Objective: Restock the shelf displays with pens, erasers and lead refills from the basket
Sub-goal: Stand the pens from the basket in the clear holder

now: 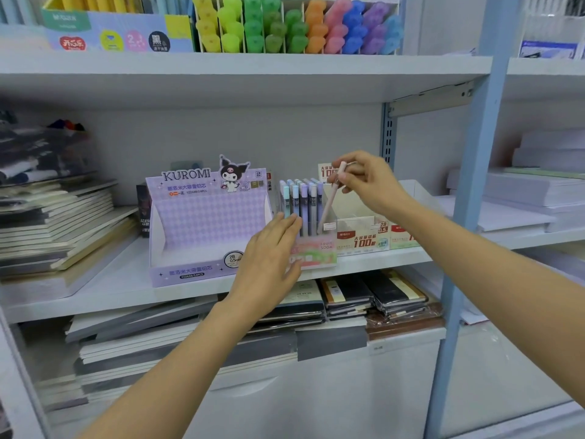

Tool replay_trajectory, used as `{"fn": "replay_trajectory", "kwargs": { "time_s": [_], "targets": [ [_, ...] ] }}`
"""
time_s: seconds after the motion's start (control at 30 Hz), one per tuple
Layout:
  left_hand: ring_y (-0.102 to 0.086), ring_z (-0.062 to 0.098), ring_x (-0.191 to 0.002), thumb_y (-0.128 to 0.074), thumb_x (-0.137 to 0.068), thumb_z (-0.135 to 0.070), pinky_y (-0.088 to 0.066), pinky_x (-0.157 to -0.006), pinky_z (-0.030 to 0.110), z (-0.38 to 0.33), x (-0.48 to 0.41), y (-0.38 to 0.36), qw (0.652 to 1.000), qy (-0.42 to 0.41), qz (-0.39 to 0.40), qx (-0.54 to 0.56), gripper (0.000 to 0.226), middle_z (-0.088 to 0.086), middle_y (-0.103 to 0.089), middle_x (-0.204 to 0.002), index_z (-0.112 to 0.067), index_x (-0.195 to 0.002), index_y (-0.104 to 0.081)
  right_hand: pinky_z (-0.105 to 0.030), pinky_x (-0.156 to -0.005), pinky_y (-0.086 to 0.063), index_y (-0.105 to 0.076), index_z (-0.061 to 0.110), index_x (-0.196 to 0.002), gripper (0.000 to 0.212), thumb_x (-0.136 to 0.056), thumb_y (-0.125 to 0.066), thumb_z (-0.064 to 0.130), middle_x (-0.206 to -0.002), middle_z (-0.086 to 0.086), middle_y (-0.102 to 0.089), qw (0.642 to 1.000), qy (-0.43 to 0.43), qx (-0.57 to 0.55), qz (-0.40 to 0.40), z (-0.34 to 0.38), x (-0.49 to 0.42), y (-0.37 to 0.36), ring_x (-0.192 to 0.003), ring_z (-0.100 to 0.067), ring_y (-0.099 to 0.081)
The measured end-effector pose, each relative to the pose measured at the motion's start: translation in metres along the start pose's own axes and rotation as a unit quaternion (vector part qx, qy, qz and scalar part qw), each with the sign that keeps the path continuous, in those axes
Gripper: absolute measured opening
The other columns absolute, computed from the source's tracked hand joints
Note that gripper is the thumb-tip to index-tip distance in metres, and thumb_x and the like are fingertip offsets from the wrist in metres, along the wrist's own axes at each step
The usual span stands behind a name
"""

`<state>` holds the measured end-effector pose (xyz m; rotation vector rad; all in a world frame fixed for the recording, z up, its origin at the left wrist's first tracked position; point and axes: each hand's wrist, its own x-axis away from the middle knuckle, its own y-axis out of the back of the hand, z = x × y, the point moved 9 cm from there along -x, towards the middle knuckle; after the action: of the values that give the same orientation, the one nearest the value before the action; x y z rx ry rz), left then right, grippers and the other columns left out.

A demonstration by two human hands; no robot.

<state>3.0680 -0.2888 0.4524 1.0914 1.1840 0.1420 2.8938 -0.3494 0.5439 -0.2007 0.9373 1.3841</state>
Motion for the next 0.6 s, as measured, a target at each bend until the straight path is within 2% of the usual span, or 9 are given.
{"fn": "replay_trajectory", "kwargs": {
  "time_s": [0.27, 0.47, 0.6],
  "targets": [
    [-0.012, 0.015, -0.148, -0.057, -0.094, -0.026, -0.013, -0.116, 0.027, 0.003, 0.000, -0.005, 1.000, -0.001, -0.006, 0.005, 0.068, 0.000, -0.026, -0.157, -0.015, -0.153, -0.024, -0.022, -0.076, -0.055, -0.056, 0.007, -0.119, 0.023, -0.098, -0.049, 0.001, -0.099, -0.007, -0.073, 0.998, 0.008, 0.011, 0.067, -0.005, -0.004, -0.012, -0.094, -0.013, -0.069],
    [-0.011, 0.015, -0.148, -0.058, -0.093, -0.024, -0.013, -0.116, 0.027, 0.003, 0.000, -0.006, 1.000, 0.001, -0.010, 0.015, 0.069, -0.001, -0.026, -0.157, -0.016, -0.153, -0.025, -0.020, -0.077, -0.053, -0.051, 0.004, -0.115, 0.016, -0.099, -0.050, 0.004, -0.099, -0.009, -0.074, 0.995, 0.025, 0.023, 0.098, 0.001, -0.011, -0.018, -0.087, -0.008, -0.069],
    [-0.013, 0.015, -0.148, -0.059, -0.093, -0.023, -0.017, -0.117, 0.030, 0.004, 0.001, -0.005, 1.000, 0.000, -0.011, 0.018, 0.069, 0.000, -0.028, -0.157, -0.015, -0.152, -0.026, -0.026, -0.084, -0.055, -0.050, 0.007, -0.115, 0.016, -0.099, -0.049, 0.007, -0.100, -0.007, -0.074, 0.994, 0.015, 0.028, 0.107, -0.005, -0.013, -0.020, -0.094, -0.015, -0.069]
  ]
}}
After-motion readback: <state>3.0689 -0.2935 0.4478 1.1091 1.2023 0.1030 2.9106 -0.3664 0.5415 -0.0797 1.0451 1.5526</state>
